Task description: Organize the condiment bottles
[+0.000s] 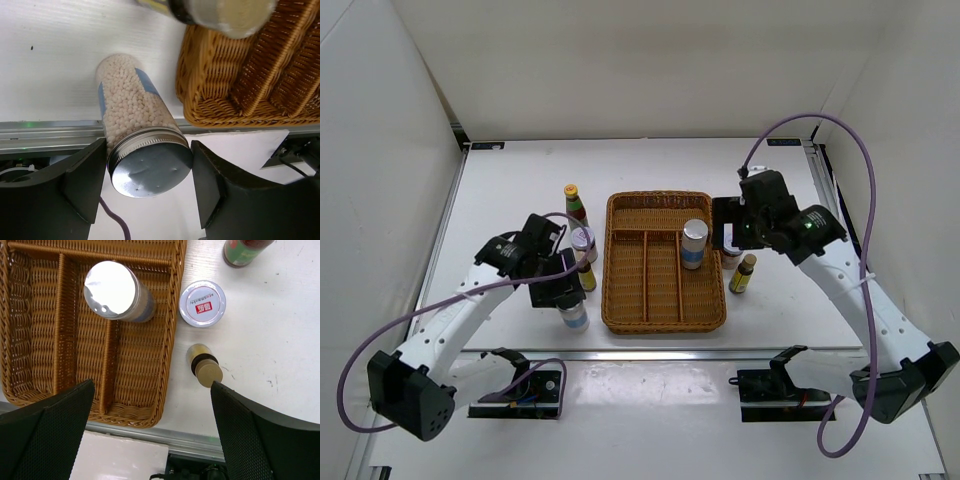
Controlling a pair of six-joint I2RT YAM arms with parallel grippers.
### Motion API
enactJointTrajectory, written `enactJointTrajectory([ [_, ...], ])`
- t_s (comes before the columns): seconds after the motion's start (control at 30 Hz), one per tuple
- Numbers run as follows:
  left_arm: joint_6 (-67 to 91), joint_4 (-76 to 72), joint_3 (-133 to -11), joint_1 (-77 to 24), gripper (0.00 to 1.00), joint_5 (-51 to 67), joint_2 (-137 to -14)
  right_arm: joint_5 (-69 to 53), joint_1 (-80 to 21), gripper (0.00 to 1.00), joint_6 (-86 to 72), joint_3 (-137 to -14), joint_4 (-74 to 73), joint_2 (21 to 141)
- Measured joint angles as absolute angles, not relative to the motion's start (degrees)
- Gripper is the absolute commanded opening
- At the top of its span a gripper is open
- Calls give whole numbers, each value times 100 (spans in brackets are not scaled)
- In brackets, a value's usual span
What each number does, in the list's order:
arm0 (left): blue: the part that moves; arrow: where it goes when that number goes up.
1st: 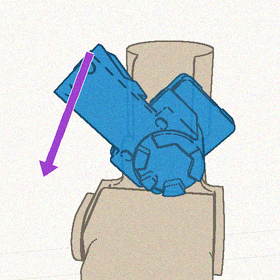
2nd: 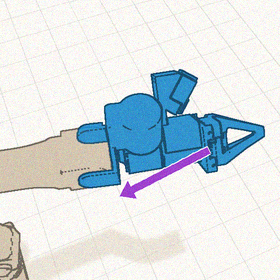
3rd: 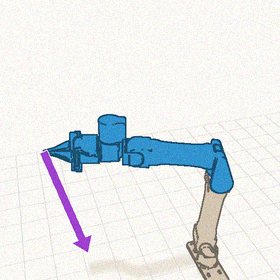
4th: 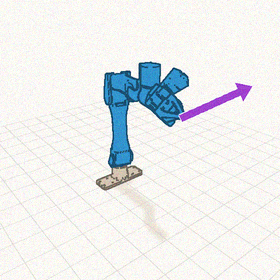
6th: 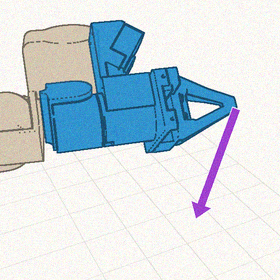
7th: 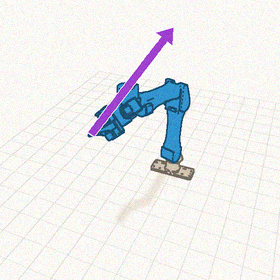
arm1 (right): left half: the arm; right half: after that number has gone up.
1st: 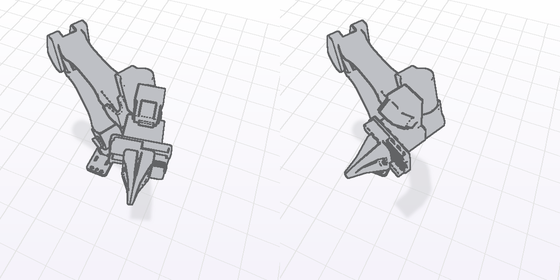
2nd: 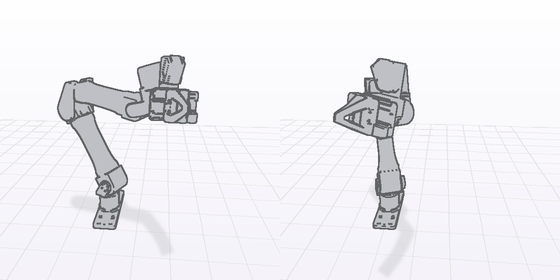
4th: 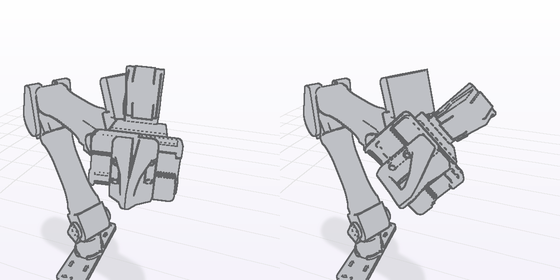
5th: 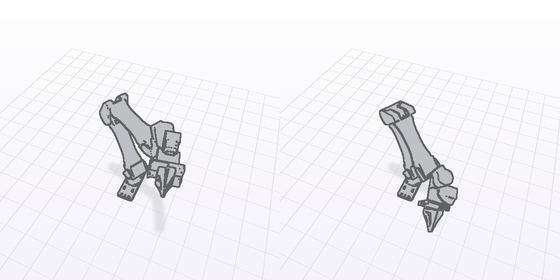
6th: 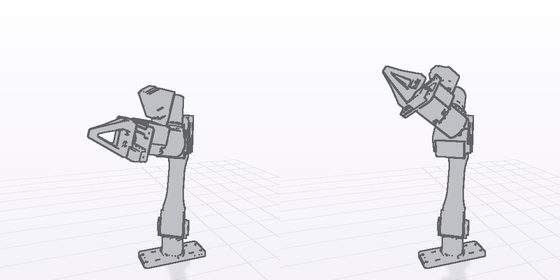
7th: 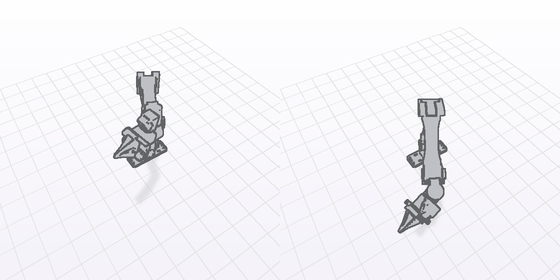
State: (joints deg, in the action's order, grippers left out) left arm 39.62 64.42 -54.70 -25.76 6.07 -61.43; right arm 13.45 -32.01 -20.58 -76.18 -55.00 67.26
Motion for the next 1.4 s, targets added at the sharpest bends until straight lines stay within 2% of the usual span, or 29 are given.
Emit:
enactJointTrajectory([
  [0.1,3924,6493,-5725,-2698,27,598,-6283,1337,-3201,100,-2084,-7557,-5520,6663],
  [0.33,3857,6663,-6934,-3153,14,497,-6810,1339,-3201,100,-2224,-7406,-5555,6484],
  [0.7,3885,7279,-8630,-4644,11,-211,-8361,1542,-3190,100,-2206,-7356,-5557,6442],
  [0.87,3889,7028,-9703,-5089,11,-193,-9273,1651,-3188,100,-2198,-7356,-5559,6375],
  [1.2,3817,6796,-10383,-5275,11,-211,-9835,1850,-3135,100,-2180,-7356,-5625,6233],
  [1.4,3717,6571,-11489,-5575,11,-156,-10519,1977,-3131,100,-2185,-7356,-5697,6184],
])
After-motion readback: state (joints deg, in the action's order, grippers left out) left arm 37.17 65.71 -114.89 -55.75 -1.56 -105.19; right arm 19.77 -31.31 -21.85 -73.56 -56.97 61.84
